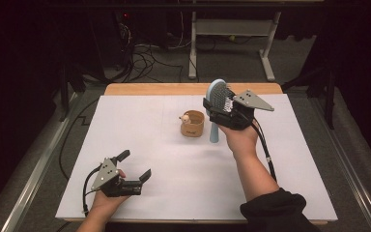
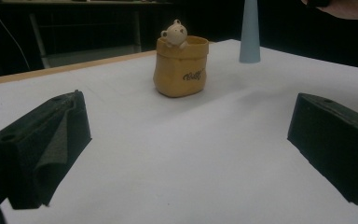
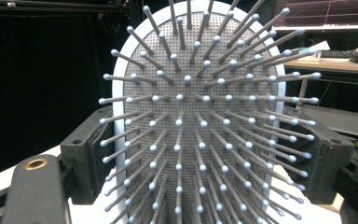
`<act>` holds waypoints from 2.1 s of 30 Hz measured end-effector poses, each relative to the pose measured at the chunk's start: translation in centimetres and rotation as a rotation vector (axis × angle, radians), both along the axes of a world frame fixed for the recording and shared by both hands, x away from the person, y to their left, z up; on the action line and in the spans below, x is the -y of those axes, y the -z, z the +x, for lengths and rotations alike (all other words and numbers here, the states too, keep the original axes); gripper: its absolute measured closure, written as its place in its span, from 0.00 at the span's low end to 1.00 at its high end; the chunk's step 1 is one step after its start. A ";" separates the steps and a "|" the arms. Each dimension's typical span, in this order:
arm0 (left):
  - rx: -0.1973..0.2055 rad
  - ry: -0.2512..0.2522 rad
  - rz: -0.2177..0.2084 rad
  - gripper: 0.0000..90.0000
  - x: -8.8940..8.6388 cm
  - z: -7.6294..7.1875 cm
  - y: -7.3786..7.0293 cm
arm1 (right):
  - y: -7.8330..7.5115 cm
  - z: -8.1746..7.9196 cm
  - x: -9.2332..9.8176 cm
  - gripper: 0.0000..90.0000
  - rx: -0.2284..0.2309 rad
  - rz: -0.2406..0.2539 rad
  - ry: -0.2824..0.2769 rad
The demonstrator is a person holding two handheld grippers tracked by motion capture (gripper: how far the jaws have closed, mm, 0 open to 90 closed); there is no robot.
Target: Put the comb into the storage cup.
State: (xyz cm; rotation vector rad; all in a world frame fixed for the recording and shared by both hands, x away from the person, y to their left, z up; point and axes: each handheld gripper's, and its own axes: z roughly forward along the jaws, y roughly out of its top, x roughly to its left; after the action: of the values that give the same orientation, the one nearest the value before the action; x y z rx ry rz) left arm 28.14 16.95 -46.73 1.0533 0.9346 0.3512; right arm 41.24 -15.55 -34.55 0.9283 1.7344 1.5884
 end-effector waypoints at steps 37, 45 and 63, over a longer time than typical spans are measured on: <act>0.004 0.001 -0.005 0.00 -0.1 0.0 -0.1 | -3.7 1.8 -2.7 0.23 0.063 0.014 0.006; 0.003 0.005 -0.005 0.00 0.0 0.0 0.0 | -3.2 2.8 -3.8 0.23 0.055 0.012 0.005; 0.002 0.006 -0.009 0.00 0.0 -0.1 -0.1 | -2.6 4.5 -5.0 0.23 0.050 0.014 0.009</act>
State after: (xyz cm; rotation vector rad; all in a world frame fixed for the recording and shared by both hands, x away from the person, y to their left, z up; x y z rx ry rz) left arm 28.09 16.98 -46.66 1.0474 0.9300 0.3431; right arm 45.69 -10.55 -31.98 0.8942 1.6843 1.6067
